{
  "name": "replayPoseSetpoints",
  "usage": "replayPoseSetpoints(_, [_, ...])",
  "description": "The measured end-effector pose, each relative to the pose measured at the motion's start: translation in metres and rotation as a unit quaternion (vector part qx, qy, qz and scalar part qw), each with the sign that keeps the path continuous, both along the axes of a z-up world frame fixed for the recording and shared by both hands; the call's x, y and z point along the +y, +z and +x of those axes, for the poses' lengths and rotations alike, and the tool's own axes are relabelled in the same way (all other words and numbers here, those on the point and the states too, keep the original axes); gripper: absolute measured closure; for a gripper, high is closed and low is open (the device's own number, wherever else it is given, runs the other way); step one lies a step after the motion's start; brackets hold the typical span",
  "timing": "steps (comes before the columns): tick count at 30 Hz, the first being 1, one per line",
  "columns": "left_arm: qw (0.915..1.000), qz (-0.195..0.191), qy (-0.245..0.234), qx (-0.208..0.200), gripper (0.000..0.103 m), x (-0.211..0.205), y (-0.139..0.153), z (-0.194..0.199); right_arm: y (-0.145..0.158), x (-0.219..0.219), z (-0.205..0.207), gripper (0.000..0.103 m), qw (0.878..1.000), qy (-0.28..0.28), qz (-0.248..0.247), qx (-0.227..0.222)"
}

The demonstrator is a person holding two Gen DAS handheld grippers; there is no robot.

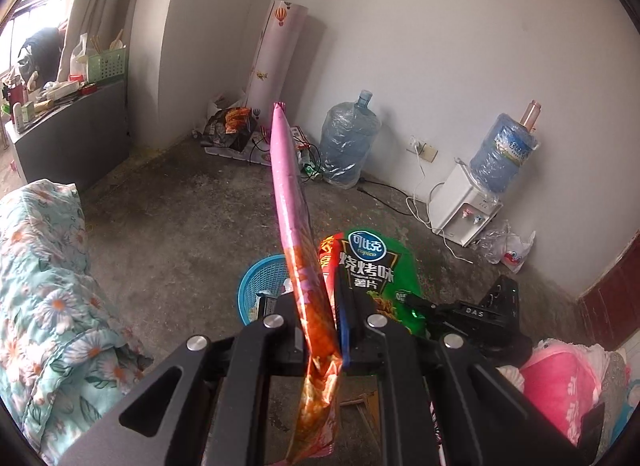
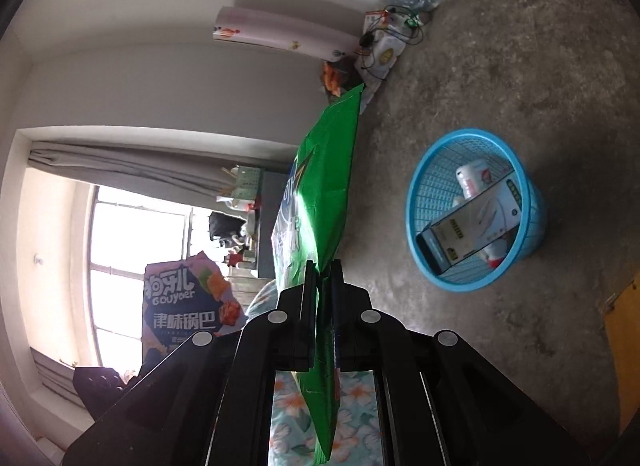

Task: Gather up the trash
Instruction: 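Lower the green bag into the wastebasket while the left tool lowers the pink bag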

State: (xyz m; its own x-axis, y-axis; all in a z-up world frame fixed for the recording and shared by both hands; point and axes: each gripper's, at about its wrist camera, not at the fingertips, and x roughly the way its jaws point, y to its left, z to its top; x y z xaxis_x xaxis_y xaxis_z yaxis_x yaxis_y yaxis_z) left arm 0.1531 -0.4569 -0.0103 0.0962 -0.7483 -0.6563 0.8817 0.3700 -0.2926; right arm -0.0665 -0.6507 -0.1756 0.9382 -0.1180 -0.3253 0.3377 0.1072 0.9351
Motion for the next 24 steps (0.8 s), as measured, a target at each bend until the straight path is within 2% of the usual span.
replayPoseSetpoints(4, [0.9998,0.012,-0.013,0.007,0.094,-0.015,-0.018,0.013,-0.039,-0.028,0.035,0.097,0.999,0.018,0.017,0.033])
replayPoseSetpoints(7, [0.9995,0.024,-0.015,0.014,0.094,-0.025,-0.032,0.024,-0.064,-0.042,0.063,0.095,0.997,0.035,0.012,0.069])
replayPoseSetpoints(10, [0.9989,0.042,-0.013,0.017,0.094,-0.034,-0.050,0.036,-0.097,-0.058,0.084,0.092,0.989,0.036,-0.009,0.144])
replayPoseSetpoints(12, [0.9982,0.053,-0.009,0.025,0.094,-0.040,-0.061,0.043,-0.123,-0.068,0.092,0.089,0.977,0.035,-0.007,0.211])
replayPoseSetpoints(14, [0.9975,0.063,-0.008,0.032,0.094,-0.046,-0.072,0.048,-0.140,-0.076,0.097,0.077,0.964,0.034,-0.016,0.265])
replayPoseSetpoints(17, [0.9967,0.072,-0.011,0.035,0.094,-0.054,-0.083,0.048,-0.141,-0.078,0.097,0.058,0.951,0.030,-0.048,0.305])
replayPoseSetpoints(22, [0.9954,0.081,-0.011,0.051,0.094,-0.070,-0.096,0.044,-0.119,-0.078,0.100,0.052,0.913,0.013,-0.141,0.382])
replayPoseSetpoints(23, [0.9951,0.082,-0.012,0.055,0.094,-0.073,-0.098,0.043,-0.111,-0.077,0.095,0.051,0.910,-0.006,-0.156,0.383])
replayPoseSetpoints(24, [0.9948,0.082,-0.012,0.059,0.094,-0.076,-0.100,0.043,-0.105,-0.076,0.085,0.051,0.914,-0.029,-0.164,0.371])
